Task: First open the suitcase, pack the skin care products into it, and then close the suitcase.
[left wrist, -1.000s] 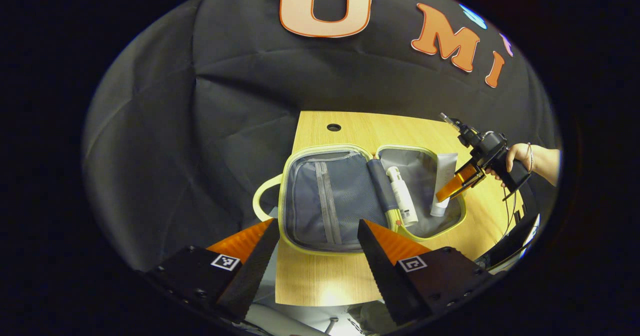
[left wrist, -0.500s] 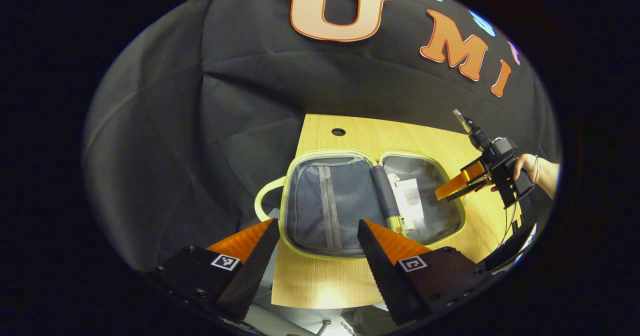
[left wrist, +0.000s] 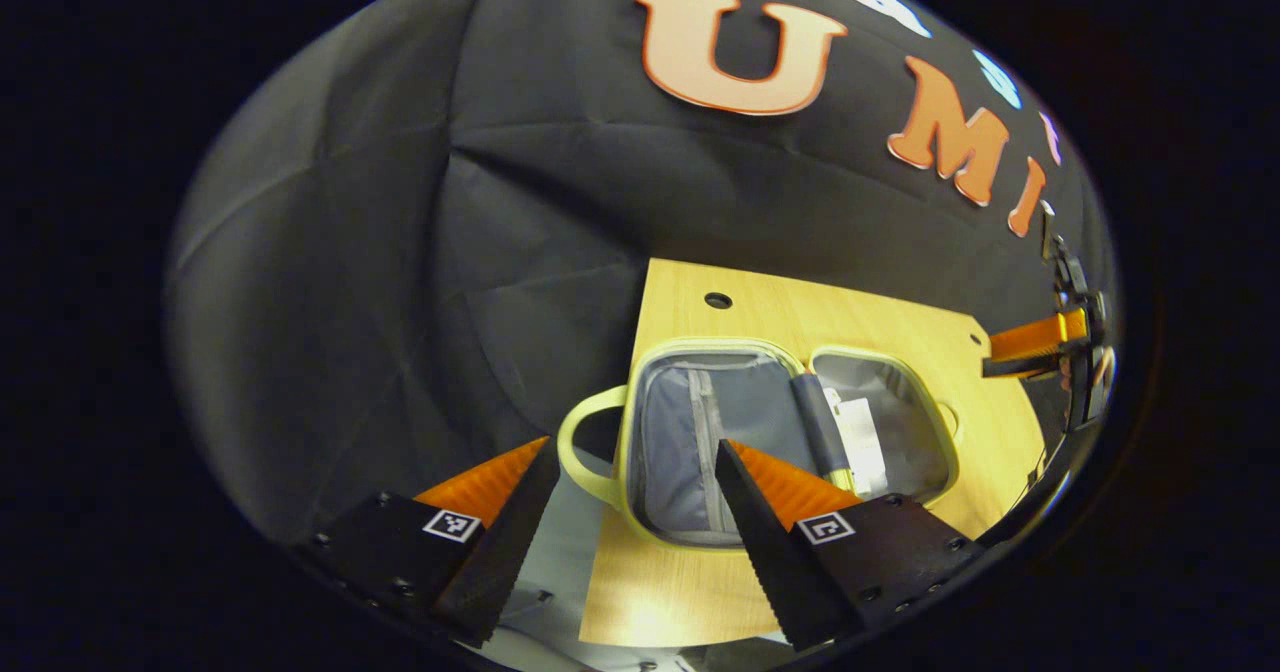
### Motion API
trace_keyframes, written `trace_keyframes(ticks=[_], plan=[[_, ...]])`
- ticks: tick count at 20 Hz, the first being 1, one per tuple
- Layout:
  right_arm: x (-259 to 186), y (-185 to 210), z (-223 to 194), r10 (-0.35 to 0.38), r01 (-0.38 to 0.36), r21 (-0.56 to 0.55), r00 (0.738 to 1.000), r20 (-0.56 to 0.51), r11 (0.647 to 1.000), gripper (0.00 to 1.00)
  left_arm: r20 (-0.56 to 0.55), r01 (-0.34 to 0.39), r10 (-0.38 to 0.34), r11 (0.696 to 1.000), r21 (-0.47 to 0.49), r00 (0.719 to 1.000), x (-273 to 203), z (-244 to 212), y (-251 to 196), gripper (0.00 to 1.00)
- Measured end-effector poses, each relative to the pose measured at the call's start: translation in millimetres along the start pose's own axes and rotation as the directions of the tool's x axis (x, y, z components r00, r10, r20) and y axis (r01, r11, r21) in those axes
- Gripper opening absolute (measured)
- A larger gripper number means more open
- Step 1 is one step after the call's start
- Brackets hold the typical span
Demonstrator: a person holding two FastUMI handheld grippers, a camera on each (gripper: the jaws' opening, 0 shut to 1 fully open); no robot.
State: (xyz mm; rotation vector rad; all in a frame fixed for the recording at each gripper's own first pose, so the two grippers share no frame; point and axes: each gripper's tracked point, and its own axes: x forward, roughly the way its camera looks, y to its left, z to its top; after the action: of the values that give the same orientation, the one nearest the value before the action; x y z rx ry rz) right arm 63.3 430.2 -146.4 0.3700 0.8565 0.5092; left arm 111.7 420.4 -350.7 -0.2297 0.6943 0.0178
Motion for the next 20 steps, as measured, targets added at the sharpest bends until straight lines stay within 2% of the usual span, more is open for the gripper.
trace_keyframes(ticks=[1,3,4,7,10,12,14,17,18,19,20], plan=[[-9.4,0.0,1.6,0.006,-0.005,-0.011,1.0,0.02,1.0,0.95,0.001,0.009,-0.009,0.999,-0.041,1.0,10.0,0.6,12.2,0.99],[-27.9,-4.3,6.6,-0.022,0.025,-0.027,0.997,0.073,0.999,0.95,0.002,0.072,-0.072,0.99,-0.122,0.997,35.0,-0.8,26.1,0.98],[-38.7,-6.8,9.2,-0.037,0.04,-0.034,0.994,0.101,0.999,0.95,-0.01,0.109,-0.112,0.981,-0.16,0.994,48.1,-6.4,29.9,0.98],[-70.2,-13.5,10.6,-0.086,0.093,-0.039,0.983,0.159,0.995,0.95,-0.028,0.148,-0.163,0.945,-0.291,0.986,91.8,-22.5,52.0,0.98],[-97.4,-30.5,11.6,-0.17,0.184,-0.054,0.966,0.195,0.981,0.95,-0.01,0.252,-0.285,0.862,-0.439,0.959,120.2,-35.5,53.6,0.98],[-110.5,-40.4,14.9,-0.223,0.243,-0.066,0.949,0.221,0.968,0.95,-0.004,0.259,-0.309,0.804,-0.535,0.951,139.2,-48.0,62.3,0.98],[-118.0,-41.9,11.9,-0.243,0.26,-0.048,0.943,0.228,0.964,0.95,-0.004,0.251,-0.32,0.75,-0.612,0.947,159.9,-60.1,66.4,0.98],[-121.5,-45.8,6.0,-0.253,0.261,-0.008,0.942,0.22,0.965,0.95,-0.001,0.287,-0.399,0.661,-0.693,0.917,166.1,-72.4,54.0,0.98],[-121.2,-47.7,3.8,-0.26,0.267,-0.003,0.94,0.22,0.964,0.95,-0.014,0.296,-0.422,0.658,-0.693,0.906,165.7,-77.5,49.3,0.98],[-120.5,-48.3,2.8,-0.263,0.27,0.001,0.94,0.218,0.963,0.95,-0.041,0.283,-0.419,0.678,-0.679,0.907,170.2,-84.1,45.2,0.96],[-119.3,-46.4,1.0,-0.259,0.265,0.004,0.941,0.217,0.964,0.95,-0.09,0.235,-0.382,0.72,-0.652,0.92,176.2,-92.9,48.1,0.94]])
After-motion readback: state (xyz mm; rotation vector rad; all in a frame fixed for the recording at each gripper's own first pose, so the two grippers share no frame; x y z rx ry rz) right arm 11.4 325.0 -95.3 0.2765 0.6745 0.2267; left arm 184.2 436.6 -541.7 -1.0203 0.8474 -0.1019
